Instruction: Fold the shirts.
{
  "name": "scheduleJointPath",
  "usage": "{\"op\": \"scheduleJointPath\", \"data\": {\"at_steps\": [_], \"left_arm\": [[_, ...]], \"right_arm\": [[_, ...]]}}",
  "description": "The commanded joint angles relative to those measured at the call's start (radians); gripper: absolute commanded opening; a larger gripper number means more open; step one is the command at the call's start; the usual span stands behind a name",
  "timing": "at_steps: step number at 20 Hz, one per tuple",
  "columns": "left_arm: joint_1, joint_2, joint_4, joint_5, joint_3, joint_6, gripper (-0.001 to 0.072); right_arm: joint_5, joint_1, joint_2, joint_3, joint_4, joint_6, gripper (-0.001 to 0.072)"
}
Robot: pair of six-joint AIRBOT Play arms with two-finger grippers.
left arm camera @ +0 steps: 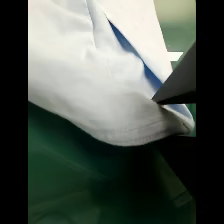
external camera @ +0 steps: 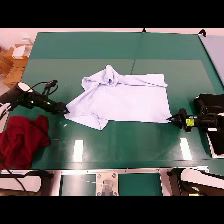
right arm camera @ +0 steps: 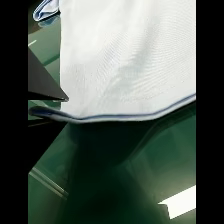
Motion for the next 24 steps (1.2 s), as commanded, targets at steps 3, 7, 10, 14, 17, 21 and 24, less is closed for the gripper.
{"op": "scheduleJointPath", "data": {"at_steps": [3,7,10,14,17,21,24], "left_arm": [[0.001,-0.038,-0.031,-0.016,0.002,0.039,0.0028],[0.001,-0.04,-0.032,-0.016,0.002,0.046,0.0028],[0.001,-0.037,-0.034,-0.072,0.03,0.047,0.0027],[0.001,0.023,-0.185,-0.311,0.262,0.046,0.0026],[0.001,0.136,-0.451,-0.319,0.537,0.044,0.0027],[0.001,0.307,-0.608,-0.069,0.93,0.037,0.0027],[0.001,0.448,-0.545,0.135,1.084,-0.02,0.0027]], "right_arm": [[-0.005,0.002,-0.01,0.001,0.018,-0.001,0.0151],[-0.013,0.033,-0.061,0.001,0.104,-0.055,0.0107],[-0.011,0.038,-0.072,0.019,0.203,-0.11,0.0015],[0.251,0.036,-0.003,0.252,0.26,-0.1,0.0014],[0.301,0.035,0.133,0.526,0.482,-0.064,0.0014],[0.1,0.034,0.31,0.929,0.603,-0.045,0.0014],[-0.09,-0.035,0.439,1.131,0.602,-0.045,0.0014]]}}
